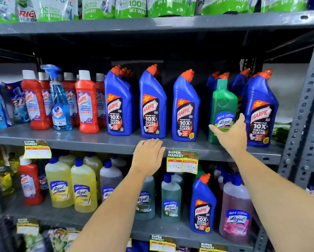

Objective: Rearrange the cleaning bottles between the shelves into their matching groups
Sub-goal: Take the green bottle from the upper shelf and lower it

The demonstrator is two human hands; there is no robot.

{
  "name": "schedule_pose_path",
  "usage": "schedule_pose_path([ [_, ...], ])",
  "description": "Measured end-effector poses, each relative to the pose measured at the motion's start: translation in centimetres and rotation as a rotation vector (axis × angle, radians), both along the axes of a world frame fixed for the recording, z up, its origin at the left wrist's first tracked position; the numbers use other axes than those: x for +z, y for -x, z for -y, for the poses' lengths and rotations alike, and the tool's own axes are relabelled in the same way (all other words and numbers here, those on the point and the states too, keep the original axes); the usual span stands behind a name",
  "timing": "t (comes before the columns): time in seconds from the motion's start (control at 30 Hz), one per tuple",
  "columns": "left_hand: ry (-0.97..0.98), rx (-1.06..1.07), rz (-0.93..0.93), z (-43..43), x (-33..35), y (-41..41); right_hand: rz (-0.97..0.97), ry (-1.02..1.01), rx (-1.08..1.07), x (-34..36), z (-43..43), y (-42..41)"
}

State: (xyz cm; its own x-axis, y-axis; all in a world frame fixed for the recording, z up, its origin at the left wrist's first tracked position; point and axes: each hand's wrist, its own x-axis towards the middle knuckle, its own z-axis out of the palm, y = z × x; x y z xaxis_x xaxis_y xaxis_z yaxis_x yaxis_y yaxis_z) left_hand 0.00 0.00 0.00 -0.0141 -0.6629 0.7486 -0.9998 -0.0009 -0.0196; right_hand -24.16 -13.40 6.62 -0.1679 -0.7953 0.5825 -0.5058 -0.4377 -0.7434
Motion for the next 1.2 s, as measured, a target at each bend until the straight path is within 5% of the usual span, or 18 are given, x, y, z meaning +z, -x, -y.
schedule_pose_path([
  [0.57, 0.044, 0.044, -0.021, 0.7, -0.9, 0.4, -0.068, -0.139, -0.013, -1.3, 1.9, -0.1],
  [0.87, 0.072, 0.118, -0.113, -1.1, -7.4, 1.3, 0.233, 0.177, 0.260, -4.5, -3.2, 1.7],
  [1.03, -0.219, 0.172, -0.076, -3.2, -17.8, 1.5, 0.376, 0.221, 0.342, -12.3, -8.3, 1.8],
  [1.2, -0.547, 0.114, -0.025, -4.1, -24.3, 0.7, 0.289, -0.031, 0.376, -22.3, -11.4, -0.1],
])
